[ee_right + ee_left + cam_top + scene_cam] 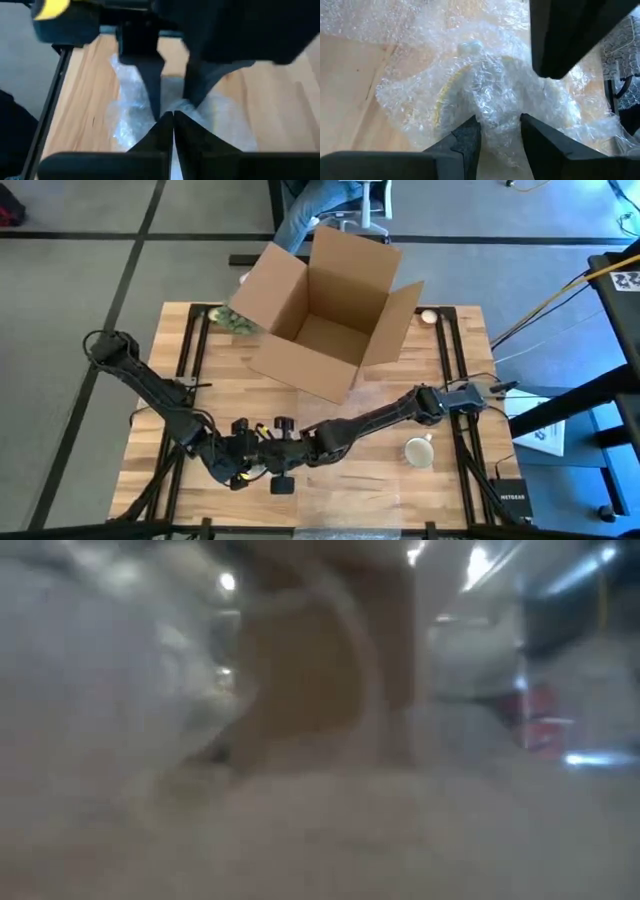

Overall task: Wrap mug
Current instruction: Wrap the orange mug with the left bubble wrap

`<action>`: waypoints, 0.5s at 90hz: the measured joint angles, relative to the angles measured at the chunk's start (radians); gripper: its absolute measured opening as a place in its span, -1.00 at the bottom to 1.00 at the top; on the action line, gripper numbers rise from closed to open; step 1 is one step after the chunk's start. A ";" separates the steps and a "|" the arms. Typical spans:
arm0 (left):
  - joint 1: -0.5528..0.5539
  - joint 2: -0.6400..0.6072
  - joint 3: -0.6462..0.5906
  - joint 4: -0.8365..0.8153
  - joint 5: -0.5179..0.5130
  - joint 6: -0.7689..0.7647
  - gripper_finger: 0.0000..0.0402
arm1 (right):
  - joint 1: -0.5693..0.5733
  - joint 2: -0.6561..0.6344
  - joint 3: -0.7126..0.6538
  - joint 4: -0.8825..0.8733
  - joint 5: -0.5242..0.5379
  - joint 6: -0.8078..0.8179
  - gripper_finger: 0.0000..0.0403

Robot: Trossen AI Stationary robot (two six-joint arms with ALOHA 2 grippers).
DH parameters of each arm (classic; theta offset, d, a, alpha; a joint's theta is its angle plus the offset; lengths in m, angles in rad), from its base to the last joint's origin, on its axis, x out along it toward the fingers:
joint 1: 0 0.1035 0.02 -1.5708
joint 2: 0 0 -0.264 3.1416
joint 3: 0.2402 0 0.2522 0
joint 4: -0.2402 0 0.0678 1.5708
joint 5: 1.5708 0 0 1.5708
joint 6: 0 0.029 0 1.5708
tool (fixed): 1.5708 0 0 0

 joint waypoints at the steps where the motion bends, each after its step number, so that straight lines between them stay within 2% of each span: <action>1: 0.000 -0.001 0.000 0.000 0.000 0.000 -0.40 | 0.000 0.000 0.000 0.001 0.001 0.000 -1.00; 20: 0.001 -0.014 -0.002 -0.005 -0.003 -0.001 -0.40 | 0.004 0.021 -0.034 -0.037 -0.033 0.035 -1.00; 45: 0.000 -0.015 -0.002 0.003 -0.005 0.000 -0.40 | 0.003 0.068 -0.042 0.070 -0.022 0.029 -1.00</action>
